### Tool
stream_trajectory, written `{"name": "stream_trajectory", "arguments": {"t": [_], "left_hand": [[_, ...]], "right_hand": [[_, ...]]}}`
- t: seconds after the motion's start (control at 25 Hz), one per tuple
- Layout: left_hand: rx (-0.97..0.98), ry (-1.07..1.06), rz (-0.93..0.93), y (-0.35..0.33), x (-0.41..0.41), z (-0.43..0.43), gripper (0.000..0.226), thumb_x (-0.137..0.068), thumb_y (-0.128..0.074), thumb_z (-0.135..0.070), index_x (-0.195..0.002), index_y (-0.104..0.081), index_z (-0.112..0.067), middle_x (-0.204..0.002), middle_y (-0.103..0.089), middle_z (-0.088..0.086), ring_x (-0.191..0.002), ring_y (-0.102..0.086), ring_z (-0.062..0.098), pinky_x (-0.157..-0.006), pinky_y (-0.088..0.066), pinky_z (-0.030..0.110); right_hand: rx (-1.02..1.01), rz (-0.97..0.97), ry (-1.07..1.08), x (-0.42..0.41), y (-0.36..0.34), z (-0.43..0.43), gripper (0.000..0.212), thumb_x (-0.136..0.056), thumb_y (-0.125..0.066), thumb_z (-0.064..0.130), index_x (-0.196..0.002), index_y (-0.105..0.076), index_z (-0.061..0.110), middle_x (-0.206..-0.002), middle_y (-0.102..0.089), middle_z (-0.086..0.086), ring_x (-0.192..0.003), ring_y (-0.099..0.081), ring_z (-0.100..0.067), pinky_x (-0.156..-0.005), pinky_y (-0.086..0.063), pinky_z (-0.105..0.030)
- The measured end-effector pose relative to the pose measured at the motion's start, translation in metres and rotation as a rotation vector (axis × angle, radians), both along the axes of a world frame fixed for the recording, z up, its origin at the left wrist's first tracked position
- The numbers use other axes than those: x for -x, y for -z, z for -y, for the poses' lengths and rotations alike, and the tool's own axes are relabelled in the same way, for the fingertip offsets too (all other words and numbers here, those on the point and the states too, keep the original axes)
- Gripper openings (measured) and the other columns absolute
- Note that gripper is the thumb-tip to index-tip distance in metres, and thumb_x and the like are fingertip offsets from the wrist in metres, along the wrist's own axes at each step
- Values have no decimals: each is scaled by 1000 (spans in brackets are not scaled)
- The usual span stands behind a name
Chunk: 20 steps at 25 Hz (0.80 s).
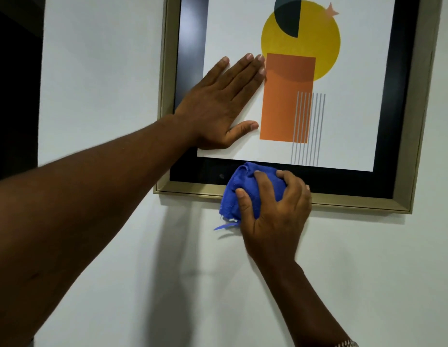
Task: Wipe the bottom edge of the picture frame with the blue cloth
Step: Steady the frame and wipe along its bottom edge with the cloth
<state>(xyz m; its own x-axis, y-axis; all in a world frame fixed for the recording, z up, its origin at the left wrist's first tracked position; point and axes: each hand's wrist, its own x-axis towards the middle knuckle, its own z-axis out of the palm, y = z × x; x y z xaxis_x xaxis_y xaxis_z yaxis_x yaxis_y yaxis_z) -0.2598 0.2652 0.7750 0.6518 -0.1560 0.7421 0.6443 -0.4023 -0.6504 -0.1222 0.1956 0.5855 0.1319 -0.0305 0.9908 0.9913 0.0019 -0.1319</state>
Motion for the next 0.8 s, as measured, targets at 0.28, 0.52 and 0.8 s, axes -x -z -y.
{"name": "stream_trajectory", "arguments": {"t": [0.28,0.52,0.8], "left_hand": [[1,23,15,2,1,0,85,-93,-16,-64,-154,-4,-5,-165,-6,15,-153,-4,29,-126,-9,50],[13,25,14,2,3,0,85,-93,-18,-63,-154,-5,-5,-165,-6,15,-153,-4,29,-126,-8,50],[3,30,28,3,2,-2,83,-93,-20,-61,-154,-8,-5,-165,-8,14,-153,-6,28,-126,-10,49]], "right_hand": [[-45,-2,-19,22,0,-12,43,-96,-47,52,-119,-62,19,-127,-55,-19,-123,-45,-34,-105,-40,-58],[-91,-24,-39,47,-6,-24,40,-95,-49,50,-114,-66,19,-123,-58,-18,-120,-48,-35,-102,-42,-56],[-103,-22,-70,70,-7,-37,39,-95,-48,50,-114,-65,20,-124,-59,-17,-120,-47,-34,-103,-41,-56]]}}
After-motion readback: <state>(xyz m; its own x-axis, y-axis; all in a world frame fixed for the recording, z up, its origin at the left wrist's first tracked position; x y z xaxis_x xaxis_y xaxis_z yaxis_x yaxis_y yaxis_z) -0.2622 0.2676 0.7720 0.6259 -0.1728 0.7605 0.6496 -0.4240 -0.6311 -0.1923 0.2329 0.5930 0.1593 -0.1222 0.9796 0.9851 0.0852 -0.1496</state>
